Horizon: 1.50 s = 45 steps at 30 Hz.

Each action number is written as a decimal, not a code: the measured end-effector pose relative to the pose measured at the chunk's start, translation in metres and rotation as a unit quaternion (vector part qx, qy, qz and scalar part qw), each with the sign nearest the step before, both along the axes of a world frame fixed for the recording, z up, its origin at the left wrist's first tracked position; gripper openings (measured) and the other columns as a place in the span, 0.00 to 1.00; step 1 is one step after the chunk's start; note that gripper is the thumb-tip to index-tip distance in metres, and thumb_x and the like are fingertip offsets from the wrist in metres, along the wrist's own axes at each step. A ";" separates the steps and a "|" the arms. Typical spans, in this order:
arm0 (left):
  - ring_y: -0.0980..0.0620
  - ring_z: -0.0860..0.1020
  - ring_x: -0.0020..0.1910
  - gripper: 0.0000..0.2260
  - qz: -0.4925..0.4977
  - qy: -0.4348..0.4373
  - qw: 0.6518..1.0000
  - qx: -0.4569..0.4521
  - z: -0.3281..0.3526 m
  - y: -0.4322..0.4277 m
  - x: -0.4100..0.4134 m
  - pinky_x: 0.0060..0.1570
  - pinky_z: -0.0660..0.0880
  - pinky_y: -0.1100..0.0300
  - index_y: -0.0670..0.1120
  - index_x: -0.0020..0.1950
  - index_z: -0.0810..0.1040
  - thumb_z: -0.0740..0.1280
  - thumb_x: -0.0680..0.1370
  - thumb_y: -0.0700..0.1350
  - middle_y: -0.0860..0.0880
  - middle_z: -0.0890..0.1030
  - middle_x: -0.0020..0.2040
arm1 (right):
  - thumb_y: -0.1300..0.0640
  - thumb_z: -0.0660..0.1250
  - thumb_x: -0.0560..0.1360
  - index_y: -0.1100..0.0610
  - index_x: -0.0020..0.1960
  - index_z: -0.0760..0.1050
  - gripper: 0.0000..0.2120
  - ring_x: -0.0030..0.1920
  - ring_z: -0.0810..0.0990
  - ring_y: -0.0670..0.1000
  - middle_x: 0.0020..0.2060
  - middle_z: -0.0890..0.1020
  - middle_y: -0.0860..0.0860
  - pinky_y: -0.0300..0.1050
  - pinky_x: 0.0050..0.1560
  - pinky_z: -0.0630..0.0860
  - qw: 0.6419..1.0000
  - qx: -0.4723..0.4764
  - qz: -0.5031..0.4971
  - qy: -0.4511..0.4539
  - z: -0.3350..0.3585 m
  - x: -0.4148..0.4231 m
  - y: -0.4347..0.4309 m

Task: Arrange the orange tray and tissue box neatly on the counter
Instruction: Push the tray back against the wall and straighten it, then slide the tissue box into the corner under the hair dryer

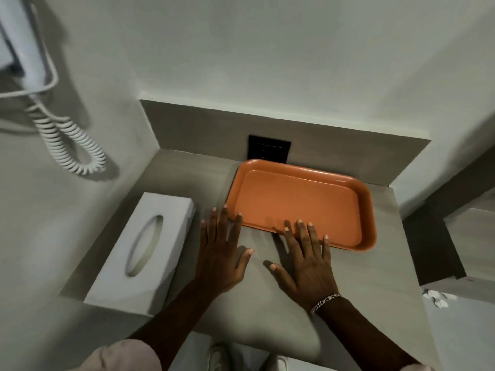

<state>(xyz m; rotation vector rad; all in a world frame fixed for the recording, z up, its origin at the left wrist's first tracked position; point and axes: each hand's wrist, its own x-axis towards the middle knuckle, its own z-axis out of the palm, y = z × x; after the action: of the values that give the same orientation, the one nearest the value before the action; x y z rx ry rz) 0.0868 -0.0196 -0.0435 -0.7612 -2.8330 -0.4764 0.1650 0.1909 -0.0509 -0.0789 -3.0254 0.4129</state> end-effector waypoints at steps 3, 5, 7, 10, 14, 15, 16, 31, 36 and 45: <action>0.37 0.47 0.80 0.37 0.042 0.006 0.999 0.013 0.010 -0.021 0.005 0.77 0.50 0.36 0.44 0.79 0.54 0.58 0.77 0.63 0.38 0.53 0.81 | 0.29 0.49 0.76 0.48 0.80 0.47 0.40 0.80 0.46 0.59 0.80 0.49 0.56 0.67 0.75 0.45 0.998 -0.003 0.058 0.004 0.009 -0.011 -0.020; 0.38 0.46 0.80 0.36 0.070 0.011 0.997 0.008 0.015 -0.037 0.008 0.77 0.48 0.37 0.45 0.80 0.53 0.55 0.78 0.64 0.38 0.51 0.81 | 0.29 0.49 0.76 0.50 0.80 0.50 0.39 0.80 0.47 0.60 0.80 0.51 0.57 0.66 0.75 0.44 0.995 -0.004 0.103 0.002 0.014 -0.020 -0.036; 0.38 0.45 0.80 0.38 0.111 -0.002 0.994 -0.004 0.017 -0.055 0.010 0.77 0.47 0.36 0.46 0.80 0.51 0.52 0.77 0.67 0.39 0.50 0.81 | 0.29 0.49 0.76 0.50 0.79 0.51 0.39 0.80 0.47 0.60 0.80 0.52 0.58 0.66 0.76 0.45 0.989 -0.002 0.149 -0.002 0.016 -0.030 -0.053; 0.36 0.46 0.80 0.43 0.180 -0.030 0.983 -0.028 0.018 -0.080 0.012 0.75 0.47 0.34 0.45 0.80 0.50 0.50 0.74 0.72 0.39 0.50 0.81 | 0.30 0.52 0.76 0.51 0.79 0.51 0.39 0.79 0.49 0.61 0.80 0.54 0.59 0.67 0.75 0.51 0.979 0.002 0.204 -0.005 0.015 -0.042 -0.076; 0.35 0.45 0.80 0.47 0.242 -0.061 0.965 -0.083 0.013 -0.112 0.014 0.73 0.45 0.31 0.46 0.80 0.45 0.52 0.71 0.74 0.40 0.46 0.82 | 0.29 0.49 0.76 0.52 0.80 0.52 0.40 0.79 0.48 0.60 0.80 0.52 0.59 0.68 0.75 0.51 0.961 0.036 0.273 -0.039 0.007 -0.058 -0.102; 0.35 0.45 0.80 0.48 0.254 -0.069 0.960 -0.091 0.012 -0.118 0.013 0.73 0.45 0.30 0.46 0.80 0.45 0.53 0.70 0.74 0.40 0.46 0.81 | 0.28 0.47 0.75 0.52 0.80 0.53 0.41 0.80 0.48 0.60 0.80 0.52 0.59 0.69 0.75 0.50 0.956 0.048 0.286 -0.048 0.004 -0.063 -0.108; 0.34 0.45 0.79 0.48 0.266 -0.077 0.956 -0.095 0.011 -0.123 0.011 0.73 0.46 0.29 0.46 0.80 0.46 0.55 0.69 0.73 0.39 0.46 0.81 | 0.27 0.46 0.75 0.52 0.79 0.54 0.41 0.80 0.48 0.60 0.80 0.52 0.58 0.70 0.75 0.49 0.951 0.059 0.297 -0.057 0.001 -0.068 -0.112; 0.35 0.56 0.75 0.53 0.364 -0.144 0.919 -0.056 0.019 -0.138 -0.019 0.70 0.58 0.34 0.50 0.77 0.48 0.66 0.62 0.73 0.39 0.56 0.77 | 0.24 0.41 0.73 0.43 0.80 0.43 0.41 0.80 0.39 0.55 0.81 0.45 0.52 0.70 0.74 0.40 0.936 0.115 0.320 -0.092 -0.031 -0.092 -0.124; 0.34 0.57 0.74 0.54 0.362 -0.139 0.921 -0.034 0.026 -0.154 -0.047 0.69 0.58 0.32 0.50 0.77 0.48 0.64 0.59 0.72 0.38 0.57 0.76 | 0.24 0.43 0.73 0.44 0.80 0.47 0.41 0.80 0.42 0.56 0.81 0.47 0.52 0.69 0.75 0.41 0.938 0.107 0.316 -0.094 -0.028 -0.092 -0.126; 0.34 0.55 0.76 0.54 0.352 -0.144 0.923 -0.066 0.022 -0.175 -0.081 0.71 0.54 0.31 0.49 0.78 0.50 0.66 0.59 0.72 0.37 0.55 0.77 | 0.24 0.46 0.74 0.43 0.80 0.47 0.40 0.80 0.45 0.56 0.81 0.49 0.52 0.69 0.74 0.44 0.938 0.099 0.320 -0.086 -0.027 -0.091 -0.125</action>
<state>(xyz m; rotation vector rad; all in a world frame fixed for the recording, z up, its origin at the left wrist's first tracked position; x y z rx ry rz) 0.0061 -0.1945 -0.0219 0.3694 -3.1444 -0.2910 0.0744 0.0664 -0.0780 0.9490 -3.1701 0.1354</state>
